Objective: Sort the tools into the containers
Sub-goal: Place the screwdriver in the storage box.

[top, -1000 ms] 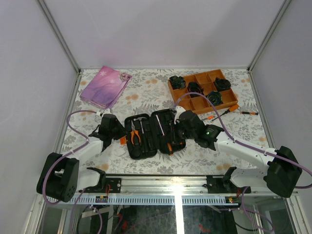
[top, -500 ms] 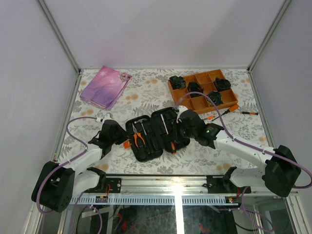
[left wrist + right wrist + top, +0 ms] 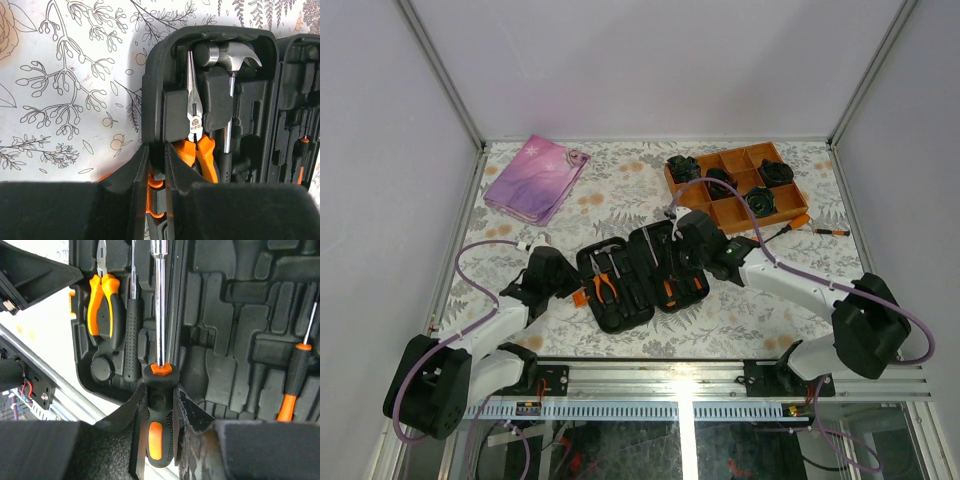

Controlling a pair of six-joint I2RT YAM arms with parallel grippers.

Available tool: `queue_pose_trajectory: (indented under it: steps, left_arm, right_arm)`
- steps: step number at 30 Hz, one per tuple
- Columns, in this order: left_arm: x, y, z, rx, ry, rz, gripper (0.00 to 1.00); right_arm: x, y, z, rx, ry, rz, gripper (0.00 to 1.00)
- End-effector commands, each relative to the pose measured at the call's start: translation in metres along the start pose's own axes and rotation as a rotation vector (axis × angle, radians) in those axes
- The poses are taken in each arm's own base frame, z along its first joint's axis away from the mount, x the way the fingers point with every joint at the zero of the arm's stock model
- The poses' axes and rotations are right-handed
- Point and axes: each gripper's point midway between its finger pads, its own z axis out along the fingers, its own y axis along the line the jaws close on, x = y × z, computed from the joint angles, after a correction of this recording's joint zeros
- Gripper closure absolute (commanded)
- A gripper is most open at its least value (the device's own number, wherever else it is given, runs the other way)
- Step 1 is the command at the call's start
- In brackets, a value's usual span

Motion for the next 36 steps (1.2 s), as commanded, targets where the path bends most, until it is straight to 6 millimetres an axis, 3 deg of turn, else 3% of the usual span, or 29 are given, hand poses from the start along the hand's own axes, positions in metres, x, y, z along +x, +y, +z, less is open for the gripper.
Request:
queue_pose_trajectory:
  steps: [1,11,28,36]
  left_arm:
    - [0.009,0.012,-0.001,-0.031,0.022,0.029,0.99]
    - [0.009,0.012,-0.001,-0.031,0.022,0.032,1.0]
    - [0.009,0.011,-0.001,-0.03,0.023,0.032,1.0]
    - [0.009,0.011,-0.001,-0.029,0.025,0.034,1.0]
  right_arm:
    - [-0.028,0.016,0.001,-0.056,-0.039,-0.019,1.0]
    - [-0.029,0.014,0.023,-0.04,0.033,-0.018,1.0]
    - [0.001,-0.031,0.048,0.14,0.188,-0.068,0.99]
    - [0.004,-0.033,0.058,0.145,0.211,-0.065,0.98]
